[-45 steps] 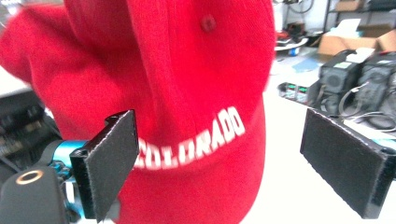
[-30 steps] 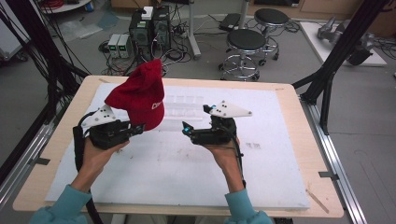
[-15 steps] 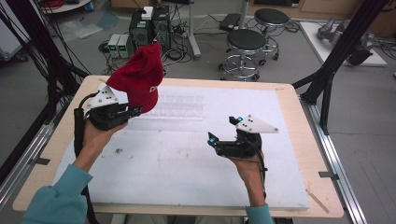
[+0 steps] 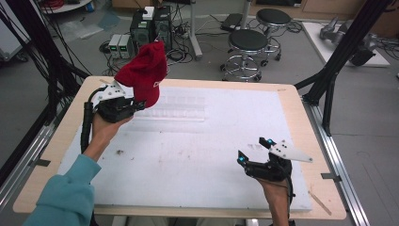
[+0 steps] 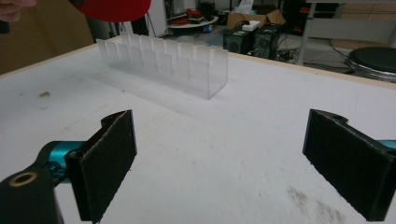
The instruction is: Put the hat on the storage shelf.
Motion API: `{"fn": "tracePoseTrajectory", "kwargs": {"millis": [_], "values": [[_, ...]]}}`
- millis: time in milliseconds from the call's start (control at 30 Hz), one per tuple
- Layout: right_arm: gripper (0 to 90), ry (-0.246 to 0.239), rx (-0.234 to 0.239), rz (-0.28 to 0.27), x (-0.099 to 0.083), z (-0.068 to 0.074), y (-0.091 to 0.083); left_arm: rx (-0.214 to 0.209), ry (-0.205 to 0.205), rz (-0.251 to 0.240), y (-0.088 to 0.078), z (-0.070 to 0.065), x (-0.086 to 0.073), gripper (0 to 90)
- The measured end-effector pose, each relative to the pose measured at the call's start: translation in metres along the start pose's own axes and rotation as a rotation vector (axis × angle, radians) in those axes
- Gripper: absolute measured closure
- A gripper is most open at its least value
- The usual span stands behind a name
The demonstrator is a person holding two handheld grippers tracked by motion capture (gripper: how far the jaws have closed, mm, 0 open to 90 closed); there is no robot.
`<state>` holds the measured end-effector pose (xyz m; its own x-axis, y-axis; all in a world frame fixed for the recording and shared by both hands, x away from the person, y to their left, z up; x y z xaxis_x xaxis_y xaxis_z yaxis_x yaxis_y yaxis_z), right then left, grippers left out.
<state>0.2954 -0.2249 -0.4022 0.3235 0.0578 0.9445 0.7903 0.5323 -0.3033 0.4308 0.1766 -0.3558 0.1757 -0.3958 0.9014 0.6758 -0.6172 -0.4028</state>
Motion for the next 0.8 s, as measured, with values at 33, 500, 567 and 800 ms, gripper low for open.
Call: {"fn": "tracePoseTrajectory", "kwargs": {"millis": [33,500,567,800], "values": [[8.6,0.005,-0.009,-0.002,-0.004,-0.003,-0.003,0.003,-0.001,0.008,0.002,0.001,-0.002,85.3],[8.6,0.051,-0.018,-0.061,-0.037,-0.015,-0.005,0.049,-0.031,0.047,0.018,0.014,-0.016,85.3],[8.6,0.050,-0.019,-0.077,-0.039,-0.016,-0.005,0.055,-0.025,0.062,0.021,0.014,-0.019,85.3],[8.6,0.027,-0.032,-0.130,-0.042,-0.016,0.001,0.070,-0.018,0.077,0.028,0.014,-0.022,85.3]]}}
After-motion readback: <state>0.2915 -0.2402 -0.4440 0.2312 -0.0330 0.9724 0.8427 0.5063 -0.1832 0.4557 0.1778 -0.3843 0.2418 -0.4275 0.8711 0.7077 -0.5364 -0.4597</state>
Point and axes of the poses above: each handheld gripper's, and its own axes: y roughly forward along the jaws, x roughly out of its top, z roughly to its left, the point moved 6 cm from there along y, roughly forward along the jaws, and after that the axes turned 4 degrees about y, right-handed, at the moved point
